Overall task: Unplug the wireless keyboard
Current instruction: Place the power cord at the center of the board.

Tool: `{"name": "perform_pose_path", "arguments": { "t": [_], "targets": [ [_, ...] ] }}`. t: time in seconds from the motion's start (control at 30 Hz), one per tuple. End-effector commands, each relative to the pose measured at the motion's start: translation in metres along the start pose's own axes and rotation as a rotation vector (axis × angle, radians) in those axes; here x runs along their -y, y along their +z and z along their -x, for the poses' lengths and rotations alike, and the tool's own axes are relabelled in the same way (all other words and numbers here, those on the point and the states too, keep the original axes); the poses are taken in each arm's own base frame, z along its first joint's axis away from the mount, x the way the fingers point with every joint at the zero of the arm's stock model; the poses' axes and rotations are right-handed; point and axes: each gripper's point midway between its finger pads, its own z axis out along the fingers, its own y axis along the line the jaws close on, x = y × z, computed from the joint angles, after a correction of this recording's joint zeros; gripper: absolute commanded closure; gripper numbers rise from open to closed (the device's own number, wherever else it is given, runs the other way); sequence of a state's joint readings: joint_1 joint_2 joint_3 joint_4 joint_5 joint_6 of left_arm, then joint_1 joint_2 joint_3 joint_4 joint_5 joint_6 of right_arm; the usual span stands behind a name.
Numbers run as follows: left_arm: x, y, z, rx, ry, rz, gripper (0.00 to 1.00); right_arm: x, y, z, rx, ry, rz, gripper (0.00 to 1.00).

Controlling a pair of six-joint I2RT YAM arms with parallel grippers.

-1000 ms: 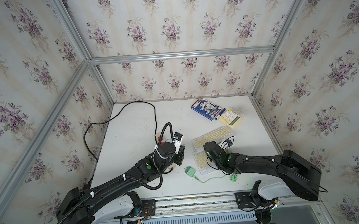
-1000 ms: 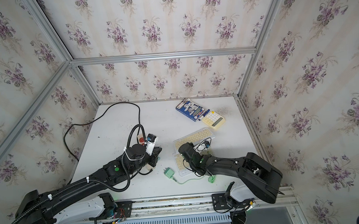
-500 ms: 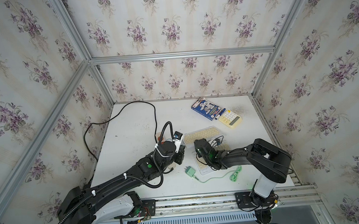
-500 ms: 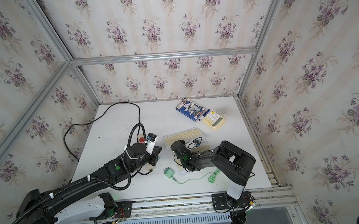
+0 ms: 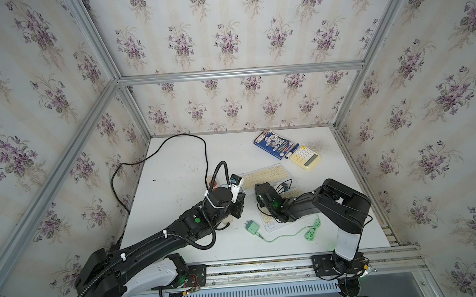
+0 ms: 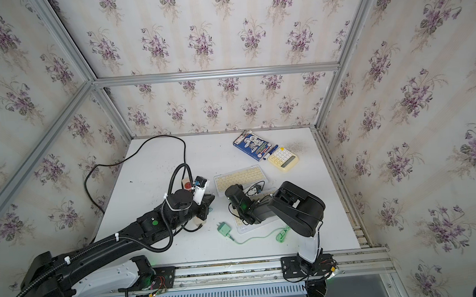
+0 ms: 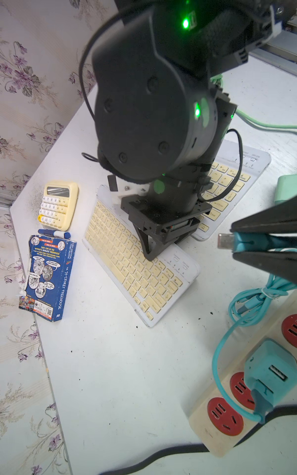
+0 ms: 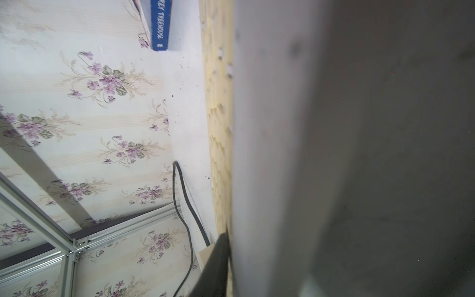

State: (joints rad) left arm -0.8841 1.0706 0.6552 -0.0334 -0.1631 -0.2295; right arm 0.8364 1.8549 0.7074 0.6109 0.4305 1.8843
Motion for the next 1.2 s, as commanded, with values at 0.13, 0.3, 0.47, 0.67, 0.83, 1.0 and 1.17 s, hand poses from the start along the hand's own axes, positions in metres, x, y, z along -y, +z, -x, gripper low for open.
{"name": "perform_pose_path", "arguments": {
  "t": [0.13,0.3,0.47,0.67,0.83,1.0,1.17],
  "targets": [
    [-0.003,0.003,0.0,-0.002,-0.013,0.012,0.96,0.003,-0.009,0.003,0.001,-0.025,-0.041,0.36],
    [-0.004,0.011,-0.002,-0.023,-0.017,0.019,0.88,-0.011,-0.033,0.013,0.01,-0.063,-0.027,0.13],
    [-0.004,0.016,0.0,-0.031,-0.028,0.02,0.74,-0.028,-0.059,0.02,0.01,-0.128,-0.026,0.06],
    [-0.009,0.016,0.009,-0.022,-0.059,0.019,0.63,-0.042,-0.08,0.026,0.002,-0.178,0.009,0.01],
    [-0.017,0.01,0.014,-0.006,-0.088,0.022,0.53,-0.036,-0.085,0.033,0.011,-0.201,-0.015,0.01],
    [-0.024,-0.007,0.027,0.038,-0.1,0.035,0.46,-0.042,-0.079,0.035,-0.022,-0.31,0.0,0.02],
    [-0.053,-0.05,0.051,0.192,-0.167,0.111,0.38,-0.085,-0.091,0.016,-0.078,-0.662,0.046,0.04]
  ]
}}
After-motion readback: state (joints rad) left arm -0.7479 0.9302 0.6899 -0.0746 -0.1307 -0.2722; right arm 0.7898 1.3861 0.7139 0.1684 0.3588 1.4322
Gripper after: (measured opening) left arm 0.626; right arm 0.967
